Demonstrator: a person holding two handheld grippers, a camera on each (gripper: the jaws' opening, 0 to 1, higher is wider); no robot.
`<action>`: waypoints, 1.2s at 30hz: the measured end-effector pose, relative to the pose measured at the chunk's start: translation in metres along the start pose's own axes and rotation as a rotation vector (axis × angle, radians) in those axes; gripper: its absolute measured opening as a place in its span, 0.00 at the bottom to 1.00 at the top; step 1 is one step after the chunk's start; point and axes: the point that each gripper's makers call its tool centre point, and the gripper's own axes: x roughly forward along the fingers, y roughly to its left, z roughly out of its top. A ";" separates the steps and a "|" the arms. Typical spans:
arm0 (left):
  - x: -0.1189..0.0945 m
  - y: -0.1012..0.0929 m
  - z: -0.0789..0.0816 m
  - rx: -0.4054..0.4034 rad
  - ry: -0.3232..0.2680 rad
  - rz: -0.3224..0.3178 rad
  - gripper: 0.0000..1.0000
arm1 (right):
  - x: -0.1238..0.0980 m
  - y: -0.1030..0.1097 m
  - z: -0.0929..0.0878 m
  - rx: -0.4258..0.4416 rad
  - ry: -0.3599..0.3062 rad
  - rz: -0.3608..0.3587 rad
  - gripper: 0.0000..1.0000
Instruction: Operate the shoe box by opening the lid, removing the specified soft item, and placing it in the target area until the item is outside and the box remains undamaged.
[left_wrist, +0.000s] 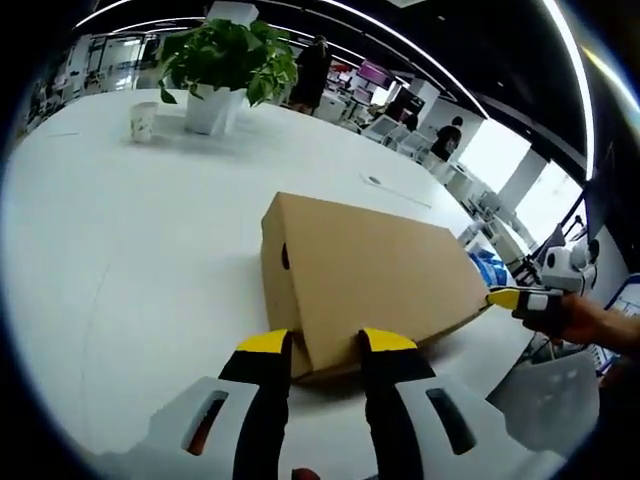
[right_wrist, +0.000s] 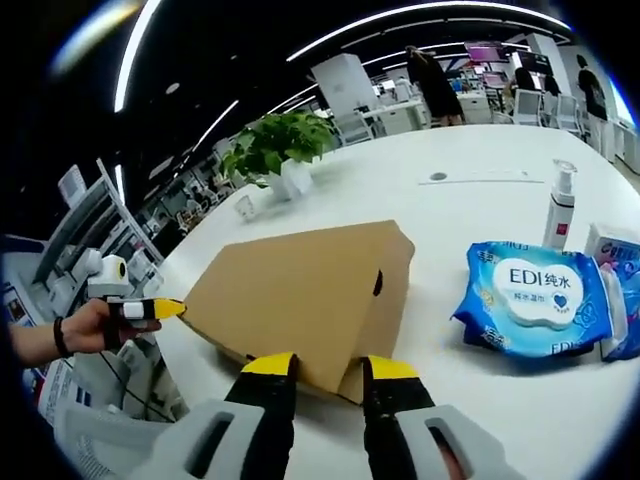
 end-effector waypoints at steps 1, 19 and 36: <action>0.002 0.000 0.002 -0.001 0.001 0.000 0.27 | 0.001 -0.002 0.003 0.003 -0.003 -0.005 0.23; 0.074 -0.013 0.057 0.044 0.021 -0.029 0.27 | 0.020 -0.059 0.054 0.038 -0.041 -0.106 0.21; 0.091 -0.023 0.065 0.049 0.027 -0.046 0.27 | 0.017 -0.080 0.066 0.024 -0.042 -0.127 0.20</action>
